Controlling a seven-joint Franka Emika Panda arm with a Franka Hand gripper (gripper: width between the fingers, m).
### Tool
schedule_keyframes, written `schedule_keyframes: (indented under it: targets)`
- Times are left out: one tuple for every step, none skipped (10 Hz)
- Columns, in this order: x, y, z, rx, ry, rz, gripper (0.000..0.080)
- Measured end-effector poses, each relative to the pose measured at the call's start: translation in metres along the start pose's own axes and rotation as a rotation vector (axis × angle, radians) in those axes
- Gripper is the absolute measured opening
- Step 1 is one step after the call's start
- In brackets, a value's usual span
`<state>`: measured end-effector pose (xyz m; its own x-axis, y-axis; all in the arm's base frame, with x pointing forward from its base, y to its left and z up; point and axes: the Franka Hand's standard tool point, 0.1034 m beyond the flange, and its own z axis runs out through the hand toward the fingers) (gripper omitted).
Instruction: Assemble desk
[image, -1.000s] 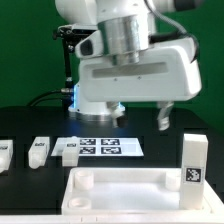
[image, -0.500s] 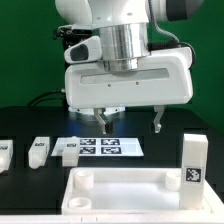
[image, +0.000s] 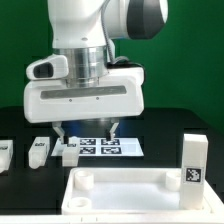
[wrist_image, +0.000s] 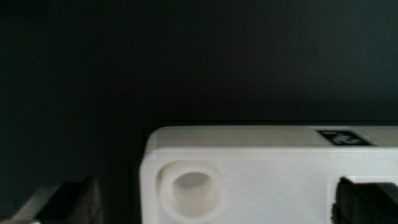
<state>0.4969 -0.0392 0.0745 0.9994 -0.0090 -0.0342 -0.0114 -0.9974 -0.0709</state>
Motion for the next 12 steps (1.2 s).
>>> schedule_keyframes:
  targets:
    - [0.0, 0.001, 0.0, -0.001, 0.003, 0.001, 0.0648]
    - [-0.001, 0.002, 0.001, 0.0, -0.007, 0.002, 0.0648]
    - [-0.011, 0.003, 0.006, 0.023, -0.131, -0.005, 0.0648]
    - [-0.014, 0.009, 0.01, 0.038, -0.271, 0.018, 0.0648]
    - [-0.013, 0.015, 0.016, 0.024, -0.385, 0.029, 0.0648]
    - [-0.019, 0.011, 0.02, 0.03, -0.498, 0.072, 0.0648]
    - [-0.019, 0.011, 0.02, 0.038, -0.563, 0.072, 0.0648]
    - [-0.022, 0.011, 0.021, 0.044, -0.639, 0.075, 0.0648]
    - [-0.025, 0.013, 0.023, 0.047, -0.71, 0.078, 0.0648]
    - [-0.038, 0.021, 0.028, 0.034, -0.81, 0.079, 0.0648]
    - [-0.049, 0.028, 0.034, 0.028, -0.912, 0.091, 0.0648]
    - [-0.046, 0.03, 0.038, 0.022, -0.905, 0.097, 0.0648]
